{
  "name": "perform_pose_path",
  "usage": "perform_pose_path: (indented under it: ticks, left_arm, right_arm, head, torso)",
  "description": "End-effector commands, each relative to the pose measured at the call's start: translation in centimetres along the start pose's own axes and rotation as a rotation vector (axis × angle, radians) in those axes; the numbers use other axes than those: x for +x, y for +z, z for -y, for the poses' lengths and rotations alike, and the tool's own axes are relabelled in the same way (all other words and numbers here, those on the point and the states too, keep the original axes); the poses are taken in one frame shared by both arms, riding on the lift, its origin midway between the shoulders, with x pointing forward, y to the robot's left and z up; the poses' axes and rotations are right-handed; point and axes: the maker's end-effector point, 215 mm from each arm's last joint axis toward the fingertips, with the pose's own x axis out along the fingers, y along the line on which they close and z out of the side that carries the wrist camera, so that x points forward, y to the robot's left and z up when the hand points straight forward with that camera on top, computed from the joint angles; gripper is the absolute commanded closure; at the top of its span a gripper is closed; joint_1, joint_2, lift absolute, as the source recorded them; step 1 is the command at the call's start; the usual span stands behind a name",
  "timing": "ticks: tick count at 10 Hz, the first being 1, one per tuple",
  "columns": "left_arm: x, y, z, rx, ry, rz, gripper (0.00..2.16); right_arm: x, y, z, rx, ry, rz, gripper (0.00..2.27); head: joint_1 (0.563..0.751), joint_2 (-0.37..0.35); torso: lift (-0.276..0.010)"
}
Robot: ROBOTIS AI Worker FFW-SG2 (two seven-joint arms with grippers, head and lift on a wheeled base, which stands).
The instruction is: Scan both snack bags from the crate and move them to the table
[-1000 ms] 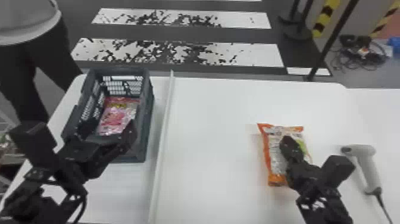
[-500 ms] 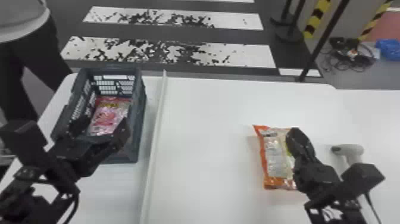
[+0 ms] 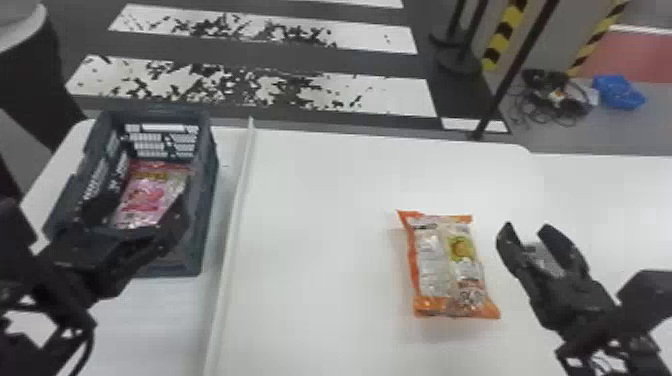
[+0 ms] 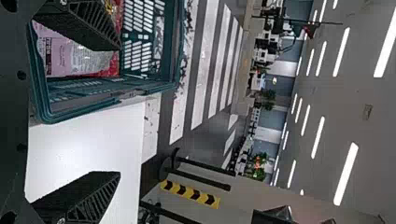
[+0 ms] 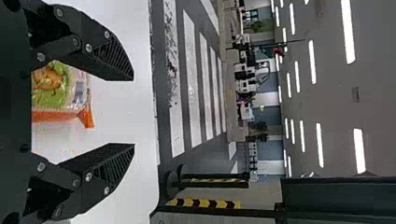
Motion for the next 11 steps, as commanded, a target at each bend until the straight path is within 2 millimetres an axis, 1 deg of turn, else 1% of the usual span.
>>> perform_pose_path:
  ticks: [1, 2, 3, 4, 5, 7, 8, 9, 11]
  left_arm:
    - [0.3, 0.3, 0.2, -0.002, -0.008, 0.004, 0.04]
    - [0.4, 0.3, 0.1, -0.002, -0.009, 0.004, 0.04]
    - [0.6, 0.1, -0.1, -0.003, -0.008, 0.002, 0.04]
    - [0.7, -0.2, -0.1, -0.005, -0.012, -0.004, 0.04]
    - [0.7, -0.2, -0.2, -0.004, -0.012, -0.004, 0.04]
    - [0.5, -0.4, -0.2, -0.003, -0.012, -0.01, 0.04]
    - [0.6, -0.8, -0.3, -0.004, -0.013, -0.015, 0.04]
    - [0.6, -0.9, -0.2, -0.003, -0.017, -0.018, 0.04]
    - [0.6, -0.9, 0.1, -0.006, -0.023, -0.016, 0.04]
  right_arm:
    - [-0.6, -1.1, 4.6, -0.047, -0.049, -0.044, 0.05]
    - [-0.8, -1.8, 6.7, -0.065, -0.072, -0.064, 0.05]
    - [-0.7, -2.9, 7.9, -0.078, -0.086, -0.088, 0.05]
    - [-0.4, -4.3, 8.7, -0.071, -0.081, -0.112, 0.05]
    - [0.1, -6.3, 9.7, -0.064, -0.088, -0.144, 0.05]
    - [1.2, -9.6, 10.9, -0.04, -0.082, -0.199, 0.05]
    - [1.1, -10.8, 11.7, -0.037, -0.089, -0.223, 0.05]
    - [1.4, -11.6, 12.5, -0.035, -0.095, -0.232, 0.05]
    - [1.5, -11.9, 13.8, -0.05, -0.107, -0.226, 0.05]
  head:
    - [0.695, -0.157]
    - [0.695, -0.203]
    - [0.695, -0.241]
    - [0.695, -0.257]
    - [0.695, -0.274]
    - [0.695, -0.292]
    - [0.695, -0.295]
    - [0.695, -0.304]
    - [0.695, -0.327]
  torso:
    - [-0.087]
    - [-0.087]
    - [-0.087]
    - [-0.087]
    - [-0.087]
    - [-0.087]
    - [-0.087]
    - [-0.087]
    - [-0.087]
